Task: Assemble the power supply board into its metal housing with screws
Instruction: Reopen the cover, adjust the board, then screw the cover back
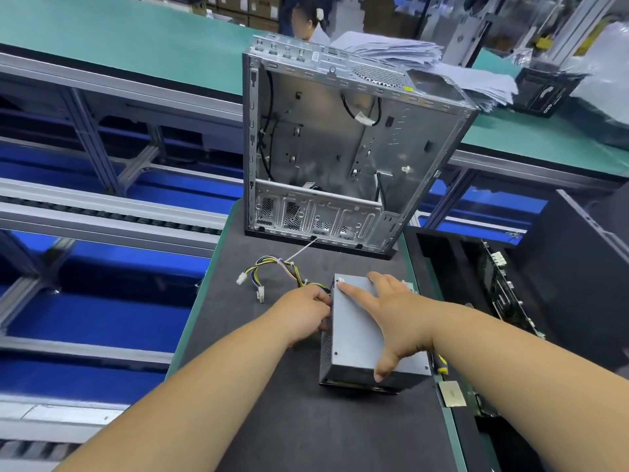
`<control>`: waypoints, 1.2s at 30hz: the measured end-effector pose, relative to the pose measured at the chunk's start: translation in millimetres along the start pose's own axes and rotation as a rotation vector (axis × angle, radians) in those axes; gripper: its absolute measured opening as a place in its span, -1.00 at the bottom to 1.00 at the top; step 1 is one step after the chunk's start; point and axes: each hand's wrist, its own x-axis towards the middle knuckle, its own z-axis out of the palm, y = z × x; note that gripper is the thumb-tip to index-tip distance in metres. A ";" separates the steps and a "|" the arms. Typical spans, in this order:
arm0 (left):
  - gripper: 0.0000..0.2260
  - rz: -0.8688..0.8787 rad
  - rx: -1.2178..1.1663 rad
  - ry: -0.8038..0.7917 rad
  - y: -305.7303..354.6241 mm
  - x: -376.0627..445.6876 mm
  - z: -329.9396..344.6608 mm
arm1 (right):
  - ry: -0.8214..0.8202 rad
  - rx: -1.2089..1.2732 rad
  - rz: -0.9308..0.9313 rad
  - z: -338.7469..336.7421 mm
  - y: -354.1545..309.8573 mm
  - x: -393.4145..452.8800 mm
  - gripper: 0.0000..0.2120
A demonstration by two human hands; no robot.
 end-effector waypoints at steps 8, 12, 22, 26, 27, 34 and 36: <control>-0.81 0.623 0.843 0.419 9.3 12.9 -13.8 | -0.033 0.038 0.012 9.4 1.2 4.5 0.43; -0.62 0.472 1.141 0.285 9.4 28.9 -18.7 | -0.035 0.034 0.010 15.8 -0.9 9.3 0.43; -0.31 0.292 1.314 0.035 6.9 42.6 -9.6 | -0.039 0.060 -0.010 28.7 10.9 18.9 0.43; -0.36 0.180 1.206 -0.061 14.3 53.1 -6.5 | 0.164 0.436 0.125 45.1 35.6 20.1 0.08; -0.38 0.140 1.155 -0.078 15.1 55.5 -6.3 | 0.257 0.556 0.258 50.4 44.2 22.3 -0.07; -0.51 0.058 0.989 0.121 13.4 59.5 9.6 | 0.177 0.817 0.548 62.5 68.1 43.1 -0.41; -0.55 0.058 0.953 0.169 13.1 56.6 12.6 | 0.191 0.852 0.563 63.1 67.7 44.6 -0.43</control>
